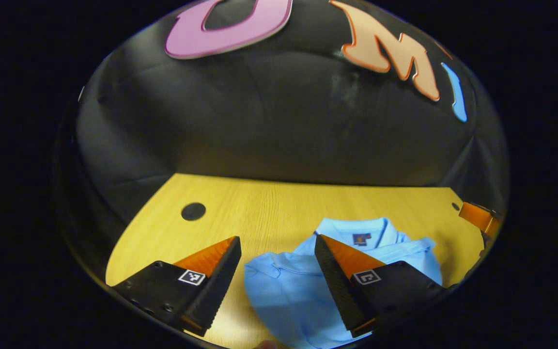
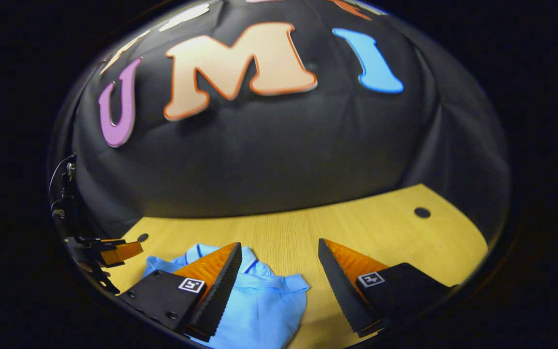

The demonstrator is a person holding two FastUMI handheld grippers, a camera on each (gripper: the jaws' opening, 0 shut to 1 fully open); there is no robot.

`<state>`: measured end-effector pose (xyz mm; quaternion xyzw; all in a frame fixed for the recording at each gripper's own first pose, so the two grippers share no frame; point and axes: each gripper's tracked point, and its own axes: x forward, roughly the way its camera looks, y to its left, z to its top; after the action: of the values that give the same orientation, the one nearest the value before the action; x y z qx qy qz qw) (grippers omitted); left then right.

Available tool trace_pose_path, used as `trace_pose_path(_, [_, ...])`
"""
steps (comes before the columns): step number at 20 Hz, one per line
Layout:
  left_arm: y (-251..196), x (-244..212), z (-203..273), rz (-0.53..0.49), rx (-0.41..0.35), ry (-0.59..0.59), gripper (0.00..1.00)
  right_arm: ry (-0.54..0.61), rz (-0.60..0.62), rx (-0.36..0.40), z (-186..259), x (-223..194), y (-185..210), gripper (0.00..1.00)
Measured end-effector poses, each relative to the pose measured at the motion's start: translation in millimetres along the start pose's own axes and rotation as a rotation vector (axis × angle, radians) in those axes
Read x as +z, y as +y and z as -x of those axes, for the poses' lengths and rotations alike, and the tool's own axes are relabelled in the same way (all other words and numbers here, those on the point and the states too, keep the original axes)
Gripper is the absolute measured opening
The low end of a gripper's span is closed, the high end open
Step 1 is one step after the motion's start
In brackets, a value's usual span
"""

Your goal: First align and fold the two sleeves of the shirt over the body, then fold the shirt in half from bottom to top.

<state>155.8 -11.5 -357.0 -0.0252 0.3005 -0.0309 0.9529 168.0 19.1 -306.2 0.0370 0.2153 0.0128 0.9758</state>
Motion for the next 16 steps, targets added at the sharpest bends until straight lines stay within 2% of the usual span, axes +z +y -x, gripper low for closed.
trace_pose_path(1, [-8.5,20.8,26.9,-0.014,0.003,-0.067,0.96,-0.080,0.011,0.005,26.7,31.5,-1.4,0.98])
trace_pose_path(3, [-23.4,54.9,86.7,-0.073,0.018,-0.200,0.95,-0.224,0.038,-0.012,80.0,83.3,-13.1,0.98])
trace_pose_path(5, [-34.0,79.2,145.2,-0.116,0.053,-0.291,0.95,-0.299,0.047,0.007,131.0,109.9,-17.8,0.97])
trace_pose_path(8, [-56.3,89.7,218.1,-0.053,0.060,-0.345,0.94,-0.269,0.064,0.032,192.2,107.4,-24.0,0.95])
trace_pose_path(10, [-56.1,96.7,261.7,-0.060,0.059,-0.390,0.94,-0.258,0.040,0.036,227.7,102.9,-21.3,0.98])
trace_pose_path(13, [-54.7,89.1,301.7,-0.097,0.037,-0.410,0.94,-0.260,0.041,0.025,273.3,94.0,-16.3,0.94])
trace_pose_path(14, [-57.9,85.0,312.9,-0.103,0.010,-0.410,0.93,-0.281,0.049,0.007,287.4,96.3,-15.7,0.98])
trace_pose_path(15, [-56.7,82.5,323.9,-0.110,-0.002,-0.409,0.93,-0.302,0.053,0.004,303.3,99.0,-11.8,0.94])
trace_pose_path(16, [-52.3,81.2,334.8,-0.116,-0.004,-0.413,0.93,-0.320,0.061,0.003,318.4,100.1,-5.6,0.97])
